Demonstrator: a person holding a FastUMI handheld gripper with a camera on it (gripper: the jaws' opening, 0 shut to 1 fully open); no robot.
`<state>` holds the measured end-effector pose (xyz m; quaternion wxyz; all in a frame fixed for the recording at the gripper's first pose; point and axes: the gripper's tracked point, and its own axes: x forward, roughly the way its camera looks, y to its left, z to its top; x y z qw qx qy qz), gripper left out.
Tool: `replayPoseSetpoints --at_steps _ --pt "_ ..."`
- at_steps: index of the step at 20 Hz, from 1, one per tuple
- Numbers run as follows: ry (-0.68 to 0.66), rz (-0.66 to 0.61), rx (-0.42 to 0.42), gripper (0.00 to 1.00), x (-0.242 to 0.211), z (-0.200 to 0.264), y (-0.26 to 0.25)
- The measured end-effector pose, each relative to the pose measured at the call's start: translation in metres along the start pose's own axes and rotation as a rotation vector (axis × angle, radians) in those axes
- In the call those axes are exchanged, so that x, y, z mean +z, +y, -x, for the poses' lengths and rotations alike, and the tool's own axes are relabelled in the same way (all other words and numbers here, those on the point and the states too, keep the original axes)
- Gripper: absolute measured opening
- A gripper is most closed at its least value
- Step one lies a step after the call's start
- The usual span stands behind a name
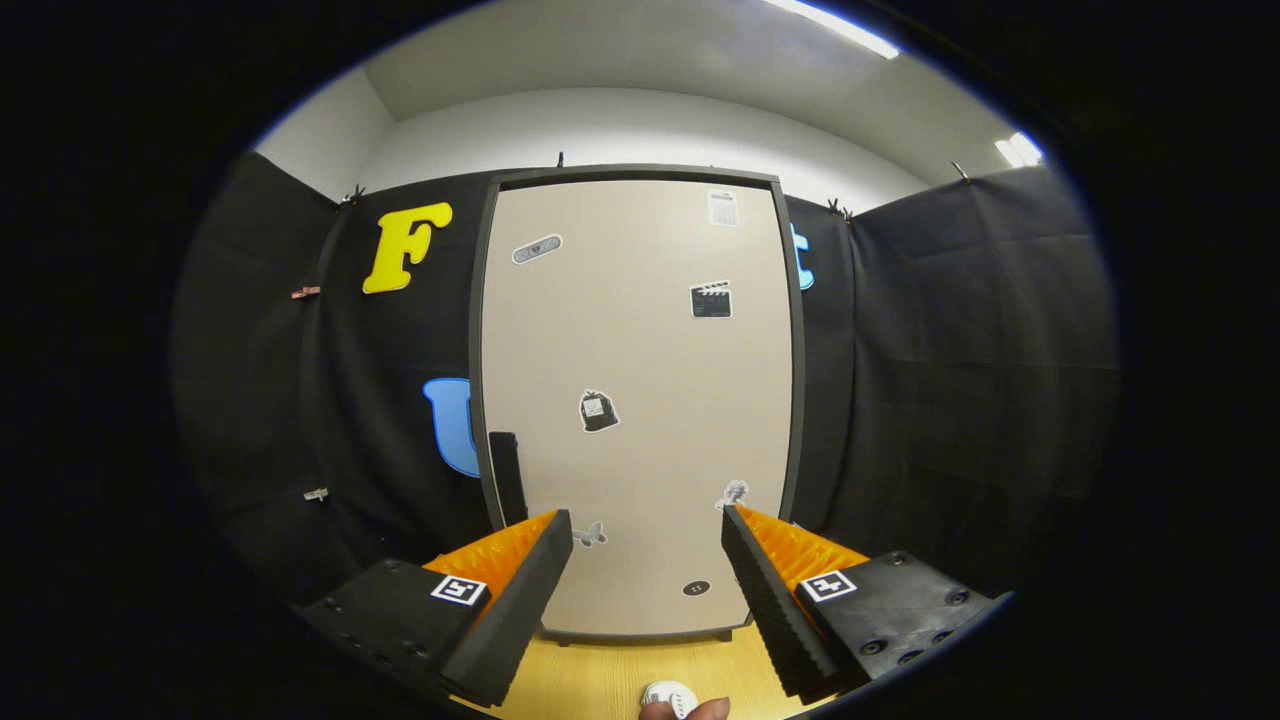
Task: Open the shoe cabinet door, grab the shoes and put them into the shoe cabinet, then close the shoe cabinet door.
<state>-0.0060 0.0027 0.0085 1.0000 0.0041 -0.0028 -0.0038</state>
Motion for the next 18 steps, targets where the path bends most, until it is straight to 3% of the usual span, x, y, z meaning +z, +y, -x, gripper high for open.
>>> replayPoseSetpoints --at_steps 11,18 --pt "0.002 0.011 -0.008 0.98 0.002 -0.001 0.002" --pt "-0.04 -0.012 0.045 0.98 0.014 -0.027 0.057"
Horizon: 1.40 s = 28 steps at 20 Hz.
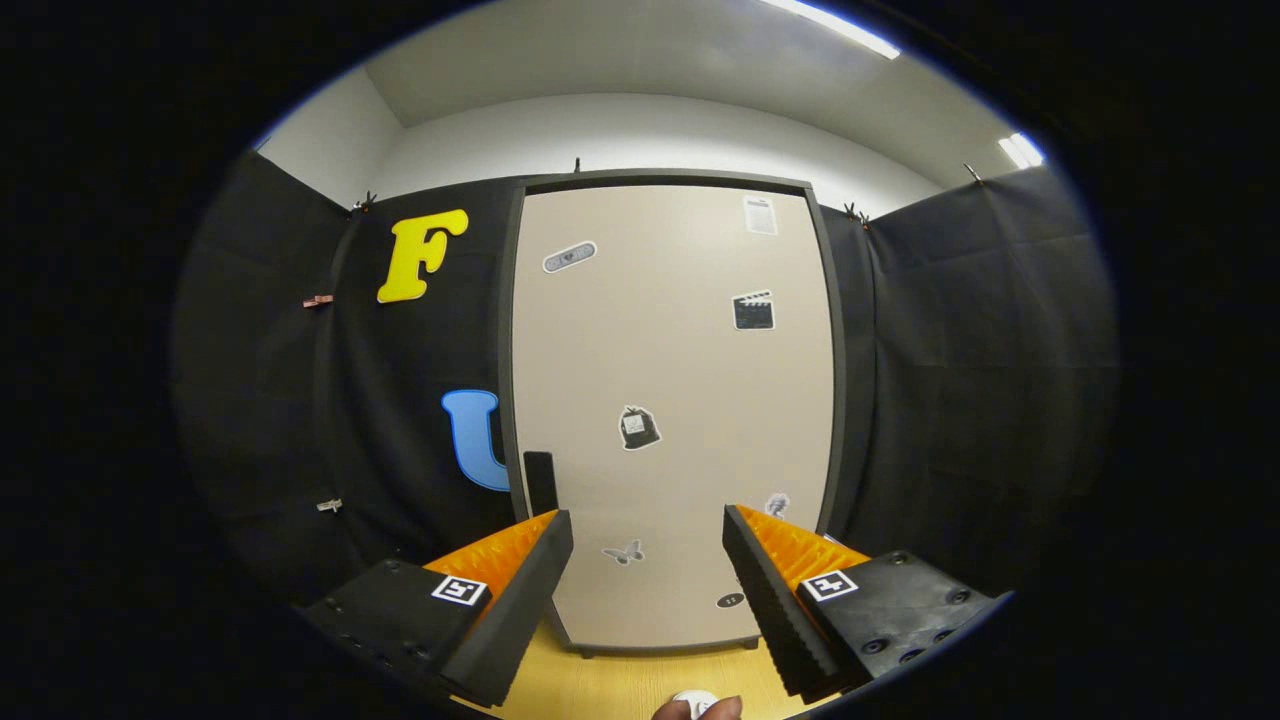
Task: Open the shoe cabinet door, grab the shoes and put them into the shoe cabinet, then close the shoe cabinet door.
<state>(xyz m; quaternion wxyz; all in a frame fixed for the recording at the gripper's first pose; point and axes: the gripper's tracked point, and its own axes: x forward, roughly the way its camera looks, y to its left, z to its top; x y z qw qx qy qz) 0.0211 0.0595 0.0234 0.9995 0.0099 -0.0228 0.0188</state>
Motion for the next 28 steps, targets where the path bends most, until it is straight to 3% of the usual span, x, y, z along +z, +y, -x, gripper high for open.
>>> replayPoseSetpoints --at_steps 8,14,18,19,21,23,26,28 --pt "0.062 -0.016 0.065 0.98 -0.037 -0.076 0.077" --pt "0.098 -0.024 0.052 0.97 -0.067 -0.13 0.098" --pt "0.136 -0.024 0.021 0.8 -0.09 -0.156 0.097" --pt "0.143 -0.026 0.004 0.68 -0.095 -0.161 0.095" --pt "0.152 -0.034 -0.027 0.53 -0.101 -0.169 0.088" --pt "0.132 -0.052 -0.038 0.43 -0.099 -0.169 0.087" --pt "0.109 -0.01 -0.04 0.39 -0.099 -0.166 0.084" --pt "0.112 -0.005 -0.013 0.26 -0.101 -0.164 0.086"
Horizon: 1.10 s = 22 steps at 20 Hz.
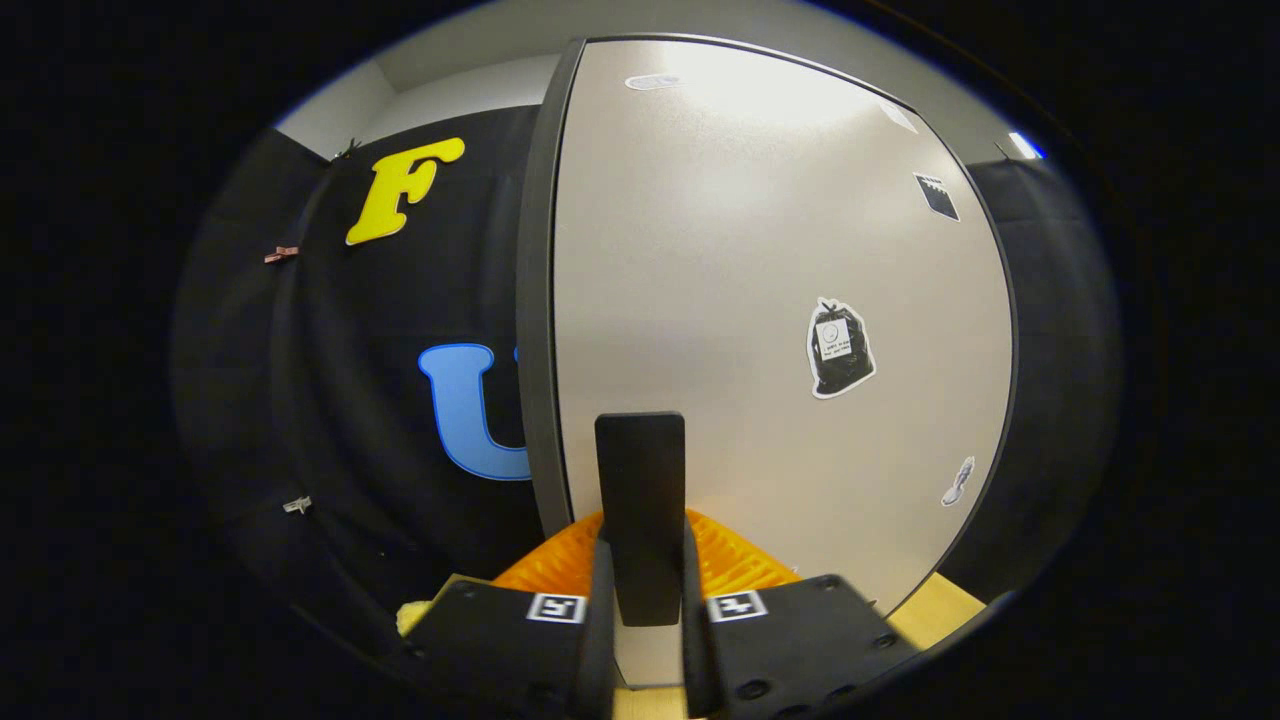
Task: Open the shoe cabinet door, grab the shoes and put them into the shoe cabinet, then close the shoe cabinet door.
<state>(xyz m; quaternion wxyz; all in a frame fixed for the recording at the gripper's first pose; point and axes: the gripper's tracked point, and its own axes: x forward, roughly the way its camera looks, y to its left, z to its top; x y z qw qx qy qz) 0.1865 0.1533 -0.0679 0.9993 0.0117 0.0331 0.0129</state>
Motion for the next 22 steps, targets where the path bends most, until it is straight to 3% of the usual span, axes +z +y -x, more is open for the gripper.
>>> replayPoseSetpoints --at_steps 3,15,22 --pt "-0.01 -0.003 0.026 0.15 0.002 0.008 0.0" --pt "-0.018 -0.013 0.101 0.14 0.003 0.148 -0.059" --pt "-0.019 -0.007 0.086 0.14 0.006 0.207 -0.11"
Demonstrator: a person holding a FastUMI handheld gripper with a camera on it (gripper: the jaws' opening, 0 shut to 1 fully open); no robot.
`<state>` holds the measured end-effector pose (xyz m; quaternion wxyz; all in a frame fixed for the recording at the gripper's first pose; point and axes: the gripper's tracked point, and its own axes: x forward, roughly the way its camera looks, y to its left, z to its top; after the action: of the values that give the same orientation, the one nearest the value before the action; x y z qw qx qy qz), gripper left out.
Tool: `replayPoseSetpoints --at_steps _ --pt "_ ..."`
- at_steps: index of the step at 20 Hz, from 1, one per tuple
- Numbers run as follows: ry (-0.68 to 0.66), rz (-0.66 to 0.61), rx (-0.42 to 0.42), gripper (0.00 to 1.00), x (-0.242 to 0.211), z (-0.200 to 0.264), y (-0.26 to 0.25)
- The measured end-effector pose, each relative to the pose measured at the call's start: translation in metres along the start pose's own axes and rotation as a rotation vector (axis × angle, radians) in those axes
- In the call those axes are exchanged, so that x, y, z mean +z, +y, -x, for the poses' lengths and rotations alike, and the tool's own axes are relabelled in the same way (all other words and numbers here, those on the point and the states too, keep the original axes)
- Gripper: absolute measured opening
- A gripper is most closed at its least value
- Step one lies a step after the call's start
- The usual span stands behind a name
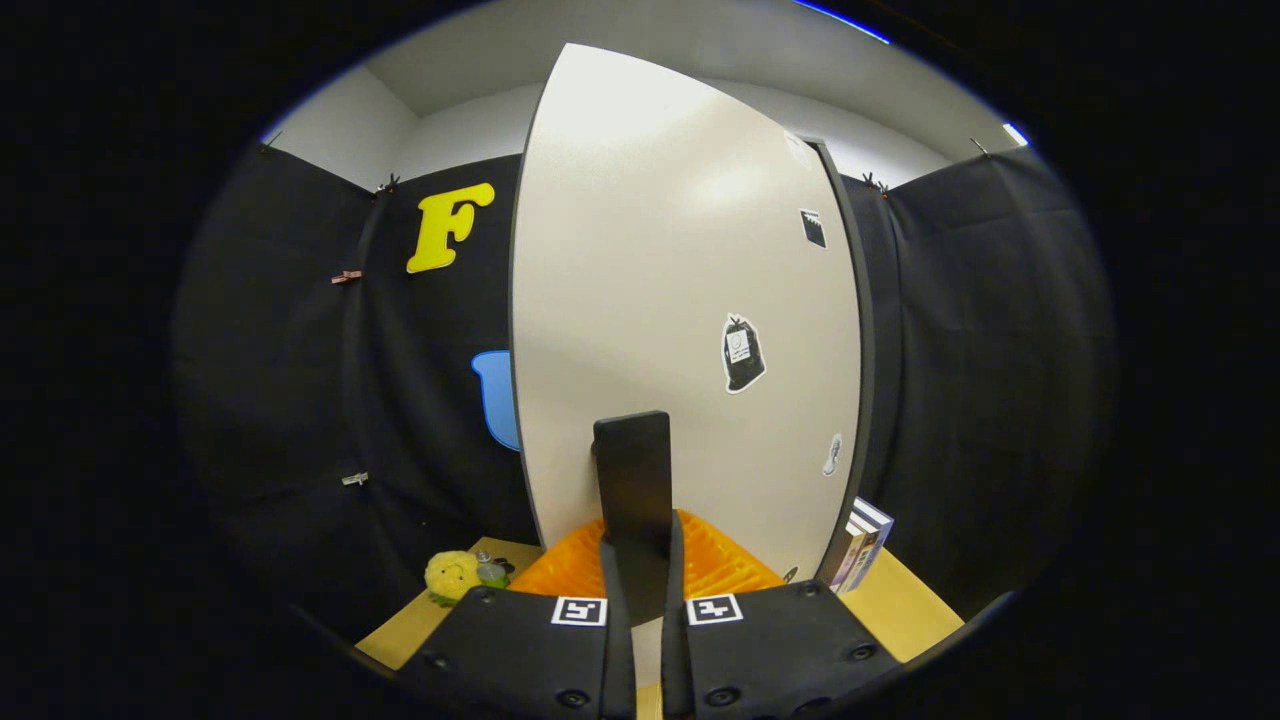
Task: Open the shoe cabinet door, grab the shoes and put them into the shoe cabinet, then close the shoe cabinet door.
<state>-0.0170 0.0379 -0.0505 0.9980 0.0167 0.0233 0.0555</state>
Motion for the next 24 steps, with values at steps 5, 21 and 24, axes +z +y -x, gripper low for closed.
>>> replayPoseSetpoints --at_steps 5,21,24 --pt "0.016 0.006 -0.031 0.14 0.003 0.027 -0.035" --pt "0.048 0.016 0.016 0.13 0.009 0.07 -0.123" --pt "0.055 -0.006 0.038 0.13 0.009 0.075 -0.139"
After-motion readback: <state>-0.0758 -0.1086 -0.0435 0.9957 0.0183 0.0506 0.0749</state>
